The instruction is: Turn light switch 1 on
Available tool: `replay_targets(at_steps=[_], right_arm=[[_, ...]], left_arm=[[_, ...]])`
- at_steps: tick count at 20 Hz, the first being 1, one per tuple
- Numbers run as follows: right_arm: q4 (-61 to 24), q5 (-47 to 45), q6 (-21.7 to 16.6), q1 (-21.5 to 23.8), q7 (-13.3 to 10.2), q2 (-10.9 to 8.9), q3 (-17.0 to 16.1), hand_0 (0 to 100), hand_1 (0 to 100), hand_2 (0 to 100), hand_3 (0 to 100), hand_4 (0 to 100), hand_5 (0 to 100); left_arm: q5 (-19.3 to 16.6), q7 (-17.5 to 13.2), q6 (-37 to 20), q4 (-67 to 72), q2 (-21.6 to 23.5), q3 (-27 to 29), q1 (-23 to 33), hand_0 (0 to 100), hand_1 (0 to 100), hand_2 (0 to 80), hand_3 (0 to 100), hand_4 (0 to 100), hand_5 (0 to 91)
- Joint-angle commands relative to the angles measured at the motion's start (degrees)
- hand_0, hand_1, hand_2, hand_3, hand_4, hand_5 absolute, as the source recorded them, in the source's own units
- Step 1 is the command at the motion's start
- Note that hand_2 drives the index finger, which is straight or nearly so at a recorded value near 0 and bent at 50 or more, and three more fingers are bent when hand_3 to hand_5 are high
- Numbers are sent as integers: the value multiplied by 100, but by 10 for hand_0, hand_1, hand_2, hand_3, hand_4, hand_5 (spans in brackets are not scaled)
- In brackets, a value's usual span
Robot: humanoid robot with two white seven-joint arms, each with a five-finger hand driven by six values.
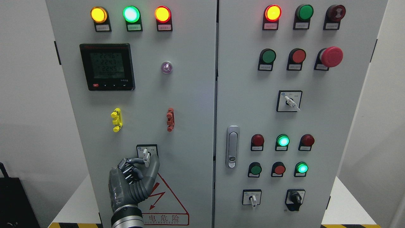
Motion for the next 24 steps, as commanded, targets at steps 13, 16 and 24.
replay_targets(at_steps=[13, 16, 24], right_arm=[[0, 0, -3, 0, 2, 2, 2, 0, 0, 0, 0, 0, 0], [0, 0, -3, 0, 2, 2, 2, 0, 0, 0, 0, 0, 0], [0, 0, -3, 0, 2, 2, 2, 0, 0, 0, 0, 0, 0]], left_arm=[[-11, -3, 42, -20, -7, 25, -7, 194, 670, 612, 1000, 1000, 885], [-11, 33, 42, -20, -7, 25, -7, 198, 660, 610, 1000, 1000, 886], [-11, 112, 60, -20, -7, 7, 10, 214, 653, 600, 1000, 1000, 886]])
